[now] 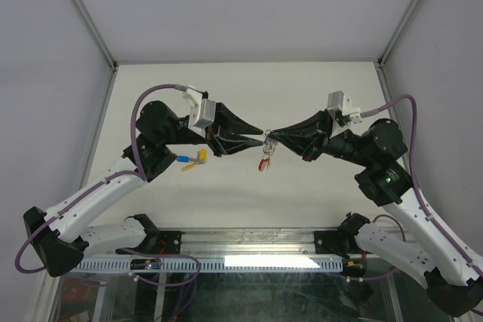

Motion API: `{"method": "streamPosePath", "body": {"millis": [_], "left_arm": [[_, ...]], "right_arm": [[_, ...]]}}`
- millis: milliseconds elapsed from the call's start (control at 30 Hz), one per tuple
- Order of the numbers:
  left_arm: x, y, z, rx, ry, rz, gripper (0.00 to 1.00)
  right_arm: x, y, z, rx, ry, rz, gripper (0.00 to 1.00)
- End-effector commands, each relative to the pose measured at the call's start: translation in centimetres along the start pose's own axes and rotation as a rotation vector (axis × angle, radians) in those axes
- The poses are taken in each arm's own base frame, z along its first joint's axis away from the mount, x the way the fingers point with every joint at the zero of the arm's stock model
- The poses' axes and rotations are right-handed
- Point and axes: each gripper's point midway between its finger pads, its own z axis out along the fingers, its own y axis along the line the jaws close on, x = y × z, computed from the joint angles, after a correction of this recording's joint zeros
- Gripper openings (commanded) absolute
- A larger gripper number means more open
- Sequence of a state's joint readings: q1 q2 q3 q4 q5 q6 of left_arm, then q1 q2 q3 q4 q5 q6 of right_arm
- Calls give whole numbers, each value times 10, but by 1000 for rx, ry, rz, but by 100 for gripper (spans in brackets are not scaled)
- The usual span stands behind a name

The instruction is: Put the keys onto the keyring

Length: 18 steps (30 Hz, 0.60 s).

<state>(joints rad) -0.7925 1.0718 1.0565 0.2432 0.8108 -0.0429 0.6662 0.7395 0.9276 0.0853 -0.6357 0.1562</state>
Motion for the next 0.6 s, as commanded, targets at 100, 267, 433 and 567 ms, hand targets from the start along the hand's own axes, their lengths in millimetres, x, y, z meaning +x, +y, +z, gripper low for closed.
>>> {"method": "streamPosePath", "body": {"millis": [100,267,433,567], "left_arm": [[-24,1,4,-14,-107,2,29],[-23,2,6,-8,-110,-8,29],[-19,2,7,-6,-105,-17,29],[-15,3,8,-2,-95,-31,29]], "right_arm": [[-21,9,0,-45,-70,-73,0],[-21,13,0,-66,-73,-75,0],[-23,14,-1,-71,-82,-83,0],[-25,14,-1,-68,-91,-86,0]]}}
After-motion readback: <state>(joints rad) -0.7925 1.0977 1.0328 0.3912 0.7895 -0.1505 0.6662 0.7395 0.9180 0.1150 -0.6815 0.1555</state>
